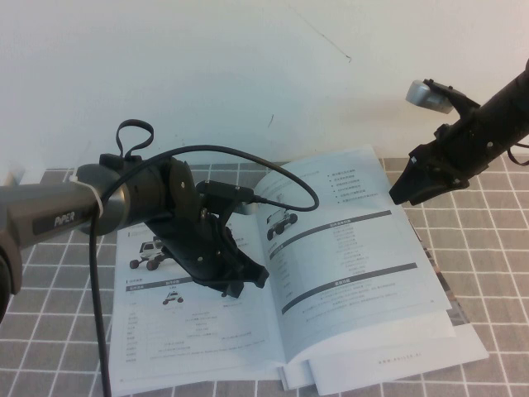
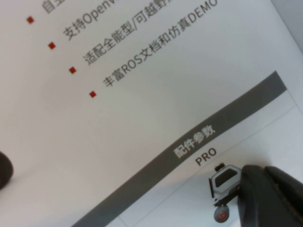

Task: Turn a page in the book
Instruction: Open the closed book

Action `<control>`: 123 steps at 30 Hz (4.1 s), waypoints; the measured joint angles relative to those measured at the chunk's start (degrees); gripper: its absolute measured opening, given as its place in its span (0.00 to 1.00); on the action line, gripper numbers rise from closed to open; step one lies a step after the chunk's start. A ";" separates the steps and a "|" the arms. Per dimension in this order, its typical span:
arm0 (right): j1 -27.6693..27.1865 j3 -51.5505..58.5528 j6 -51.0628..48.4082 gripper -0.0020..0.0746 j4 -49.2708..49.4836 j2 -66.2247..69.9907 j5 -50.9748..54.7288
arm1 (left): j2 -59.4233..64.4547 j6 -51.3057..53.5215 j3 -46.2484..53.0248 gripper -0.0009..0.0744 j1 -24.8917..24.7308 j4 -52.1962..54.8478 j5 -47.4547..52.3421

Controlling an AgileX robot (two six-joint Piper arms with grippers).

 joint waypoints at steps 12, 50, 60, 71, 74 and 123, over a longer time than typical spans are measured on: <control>0.32 0.72 -0.01 0.45 0.76 0.00 0.00 | 0.00 0.00 0.00 0.01 0.00 0.00 0.00; 1.55 1.88 0.48 0.45 -2.06 2.37 0.00 | 0.00 0.00 0.00 0.01 0.00 0.11 0.00; 1.55 6.43 -1.20 0.45 -0.58 2.98 -0.14 | 0.00 0.00 0.00 0.01 0.00 0.20 0.00; 1.55 8.73 -8.15 0.45 16.35 2.99 -0.59 | 0.00 0.14 0.00 0.01 0.00 0.38 0.00; 1.55 8.73 -8.41 0.45 17.63 2.99 -0.70 | 0.00 0.14 0.00 0.01 0.00 0.38 0.00; 9.81 8.73 -14.50 0.45 32.71 -5.62 -0.92 | -13.18 -9.79 -2.64 0.01 -0.33 12.92 5.72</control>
